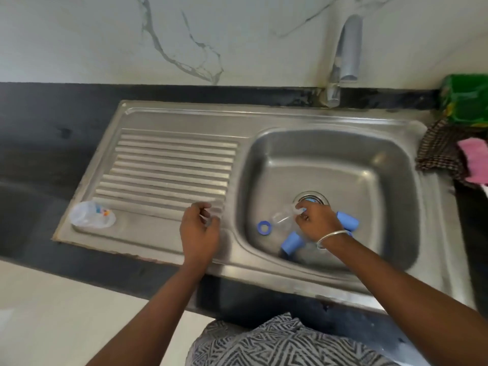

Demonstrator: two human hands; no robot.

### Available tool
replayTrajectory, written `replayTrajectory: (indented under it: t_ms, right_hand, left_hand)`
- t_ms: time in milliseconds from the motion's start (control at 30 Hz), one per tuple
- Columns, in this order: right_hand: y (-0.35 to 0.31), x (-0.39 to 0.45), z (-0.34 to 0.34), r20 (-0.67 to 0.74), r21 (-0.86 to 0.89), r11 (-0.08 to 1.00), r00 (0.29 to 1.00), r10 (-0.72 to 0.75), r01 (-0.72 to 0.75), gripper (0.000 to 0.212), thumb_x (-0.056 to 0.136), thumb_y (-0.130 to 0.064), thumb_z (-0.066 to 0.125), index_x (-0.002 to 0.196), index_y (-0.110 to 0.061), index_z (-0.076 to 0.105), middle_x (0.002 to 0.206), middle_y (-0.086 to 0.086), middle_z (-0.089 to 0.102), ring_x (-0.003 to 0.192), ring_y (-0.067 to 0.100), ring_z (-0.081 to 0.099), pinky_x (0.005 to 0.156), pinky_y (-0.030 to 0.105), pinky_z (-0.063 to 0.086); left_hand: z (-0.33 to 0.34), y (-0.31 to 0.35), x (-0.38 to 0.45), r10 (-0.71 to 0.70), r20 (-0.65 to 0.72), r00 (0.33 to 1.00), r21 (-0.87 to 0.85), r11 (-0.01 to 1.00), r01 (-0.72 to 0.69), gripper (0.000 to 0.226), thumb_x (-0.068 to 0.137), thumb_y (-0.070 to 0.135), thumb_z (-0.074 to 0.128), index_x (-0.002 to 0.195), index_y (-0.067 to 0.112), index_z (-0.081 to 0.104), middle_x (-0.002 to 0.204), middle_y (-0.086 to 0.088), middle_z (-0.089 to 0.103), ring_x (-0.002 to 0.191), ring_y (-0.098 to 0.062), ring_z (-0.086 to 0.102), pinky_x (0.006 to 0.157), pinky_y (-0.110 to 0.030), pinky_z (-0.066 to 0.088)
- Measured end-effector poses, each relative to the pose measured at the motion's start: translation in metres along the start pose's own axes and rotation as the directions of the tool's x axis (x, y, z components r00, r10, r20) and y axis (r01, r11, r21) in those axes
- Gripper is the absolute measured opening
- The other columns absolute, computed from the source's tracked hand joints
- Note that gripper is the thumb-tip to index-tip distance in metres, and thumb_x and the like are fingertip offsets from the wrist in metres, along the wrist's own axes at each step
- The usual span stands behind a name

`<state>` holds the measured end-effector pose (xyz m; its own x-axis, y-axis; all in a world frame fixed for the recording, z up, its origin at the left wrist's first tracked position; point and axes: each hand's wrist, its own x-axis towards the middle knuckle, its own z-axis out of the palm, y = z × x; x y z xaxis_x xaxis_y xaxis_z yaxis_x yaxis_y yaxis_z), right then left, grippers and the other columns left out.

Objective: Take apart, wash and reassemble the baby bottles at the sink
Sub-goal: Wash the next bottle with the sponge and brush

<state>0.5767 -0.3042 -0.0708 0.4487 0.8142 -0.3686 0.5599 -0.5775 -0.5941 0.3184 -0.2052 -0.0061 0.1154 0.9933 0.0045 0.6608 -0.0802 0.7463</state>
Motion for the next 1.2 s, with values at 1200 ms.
replayTrajectory:
  t_ms: [1200]
  right_hand:
    - [-0.018,0.052,-0.010,0.006,-0.074,0.947,0.949,-0.314,0.314,0.060,0.072,-0.064,0.050,0.116,-0.024,0.057,0.096,-0.005,0.060,0.084,0.020,0.059,0.071,0.040,0.052]
  left_hand:
    - [0.119,0.064,0.083,0.118,0.822,0.557,0.012,0.975,-0.224,0.055,0.077,0.044,0.058,0.130,0.030,0.054,0.119,0.007,0.058,0.108,-0.011,0.057,0.090,-0.029,0.048]
